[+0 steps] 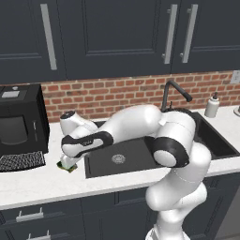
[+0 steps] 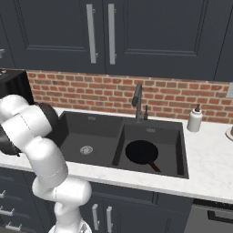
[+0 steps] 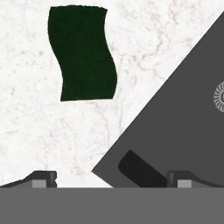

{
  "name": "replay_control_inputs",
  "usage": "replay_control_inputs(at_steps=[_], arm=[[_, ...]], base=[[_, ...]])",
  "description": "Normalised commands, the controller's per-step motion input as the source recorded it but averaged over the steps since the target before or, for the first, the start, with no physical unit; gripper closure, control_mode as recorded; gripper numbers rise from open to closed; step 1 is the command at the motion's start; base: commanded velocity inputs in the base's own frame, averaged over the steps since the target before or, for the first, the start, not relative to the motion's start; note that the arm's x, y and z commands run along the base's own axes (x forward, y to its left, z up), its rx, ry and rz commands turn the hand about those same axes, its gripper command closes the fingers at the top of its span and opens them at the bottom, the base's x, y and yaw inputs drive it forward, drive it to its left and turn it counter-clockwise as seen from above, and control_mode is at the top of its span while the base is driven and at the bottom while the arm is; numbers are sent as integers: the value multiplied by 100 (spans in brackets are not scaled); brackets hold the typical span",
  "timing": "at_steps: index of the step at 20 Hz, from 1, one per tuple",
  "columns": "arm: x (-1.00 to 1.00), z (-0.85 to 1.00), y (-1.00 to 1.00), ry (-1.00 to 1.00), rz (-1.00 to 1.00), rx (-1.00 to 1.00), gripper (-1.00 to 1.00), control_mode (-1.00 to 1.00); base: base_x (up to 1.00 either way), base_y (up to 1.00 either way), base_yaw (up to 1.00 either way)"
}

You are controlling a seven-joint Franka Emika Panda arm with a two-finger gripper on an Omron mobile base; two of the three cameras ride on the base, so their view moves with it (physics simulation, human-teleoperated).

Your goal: Pick the pan and sponge and place them into the sink. Then turn on the water.

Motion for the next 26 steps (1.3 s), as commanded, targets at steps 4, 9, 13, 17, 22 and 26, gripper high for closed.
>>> replay_control_inputs(at_steps=[4, 9, 13, 17, 22, 26], arm=[[18, -19, 29, 6, 3, 0, -100, -100], [18, -5, 43, 2, 2, 0, -100, -100], [22, 0, 47, 3, 1, 0, -100, -100], [29, -9, 18, 7, 1, 0, -100, -100], [33, -27, 0, 11, 4, 0, -100, -100], [27, -32, 2, 9, 4, 0, -100, -100]], base=[[0, 0, 0], [0, 0, 0], [0, 0, 0], [0, 0, 0], [0, 0, 0], [0, 0, 0]])
